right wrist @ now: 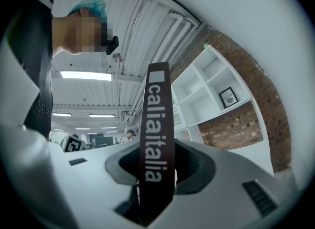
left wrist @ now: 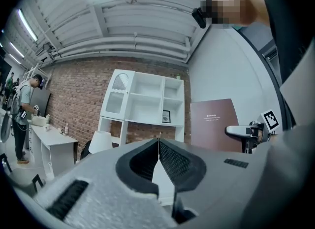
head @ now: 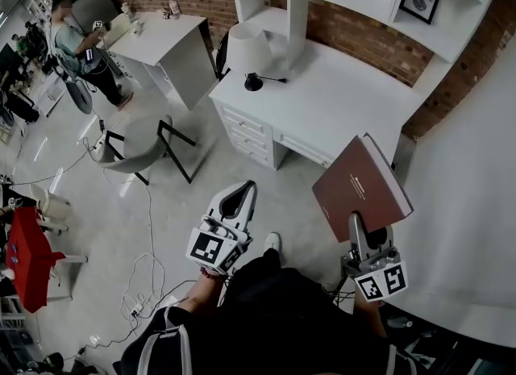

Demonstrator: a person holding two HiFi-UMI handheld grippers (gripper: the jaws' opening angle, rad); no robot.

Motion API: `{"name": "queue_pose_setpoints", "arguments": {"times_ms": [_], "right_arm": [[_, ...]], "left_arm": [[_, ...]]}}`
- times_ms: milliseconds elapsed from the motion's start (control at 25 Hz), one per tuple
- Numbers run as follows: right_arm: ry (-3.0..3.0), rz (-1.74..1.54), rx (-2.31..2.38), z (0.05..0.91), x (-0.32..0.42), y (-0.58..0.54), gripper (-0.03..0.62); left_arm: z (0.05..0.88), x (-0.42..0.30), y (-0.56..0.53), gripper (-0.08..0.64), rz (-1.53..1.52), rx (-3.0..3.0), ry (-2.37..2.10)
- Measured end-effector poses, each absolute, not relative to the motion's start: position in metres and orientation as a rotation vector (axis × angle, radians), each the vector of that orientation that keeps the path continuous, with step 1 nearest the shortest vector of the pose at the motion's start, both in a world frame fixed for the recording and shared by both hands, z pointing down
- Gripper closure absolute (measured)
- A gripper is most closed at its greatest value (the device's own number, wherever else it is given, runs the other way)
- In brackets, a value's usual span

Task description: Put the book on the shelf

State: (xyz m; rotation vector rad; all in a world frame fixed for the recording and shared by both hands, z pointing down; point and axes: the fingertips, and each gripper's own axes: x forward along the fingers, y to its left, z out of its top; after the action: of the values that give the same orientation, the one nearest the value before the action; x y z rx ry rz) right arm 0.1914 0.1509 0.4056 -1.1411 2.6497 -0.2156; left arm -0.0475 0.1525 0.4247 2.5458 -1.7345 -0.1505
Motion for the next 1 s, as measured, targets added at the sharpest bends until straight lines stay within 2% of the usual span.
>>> {"name": "queue_pose_setpoints", "arguments": {"times_ms": [480, 1000], "right_arm": [[2.627, -0.201, -1.204, 0.397, 0.139, 0.079, 0.442], [2.614, -0.213, -1.25, 0.41, 0.134, 0.044, 0.442]], "left_arm": [[0.421, -0.104, 0.068, 0.54, -0.169, 2.606, -1.696], [0.427, -0.105, 0.024, 0.54, -0.162, 2.615, -1.641]]}}
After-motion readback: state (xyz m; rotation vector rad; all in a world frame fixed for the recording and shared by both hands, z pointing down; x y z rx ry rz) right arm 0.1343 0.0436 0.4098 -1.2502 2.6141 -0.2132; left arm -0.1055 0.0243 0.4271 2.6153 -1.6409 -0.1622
